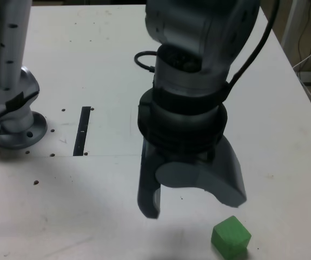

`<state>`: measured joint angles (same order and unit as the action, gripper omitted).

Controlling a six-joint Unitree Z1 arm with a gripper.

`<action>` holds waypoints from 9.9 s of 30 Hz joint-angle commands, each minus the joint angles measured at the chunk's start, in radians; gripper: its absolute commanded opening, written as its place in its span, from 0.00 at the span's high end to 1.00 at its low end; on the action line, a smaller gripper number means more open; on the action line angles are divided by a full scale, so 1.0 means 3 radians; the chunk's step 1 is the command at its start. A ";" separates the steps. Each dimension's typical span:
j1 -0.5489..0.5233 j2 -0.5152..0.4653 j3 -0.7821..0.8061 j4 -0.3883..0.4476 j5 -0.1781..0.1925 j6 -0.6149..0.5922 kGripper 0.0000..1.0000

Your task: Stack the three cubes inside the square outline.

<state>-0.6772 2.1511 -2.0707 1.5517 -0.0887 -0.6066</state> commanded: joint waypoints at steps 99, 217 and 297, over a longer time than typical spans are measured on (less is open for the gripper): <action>0.0319 0.0668 0.0248 -0.0874 0.0182 0.0706 0.62; 0.2013 -0.0446 0.0847 -0.0209 0.0585 0.3254 0.59; 0.2099 -0.2367 0.3543 -0.0887 0.0557 0.2349 0.01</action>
<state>-0.0491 1.4474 -1.0169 1.2925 0.0787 0.1013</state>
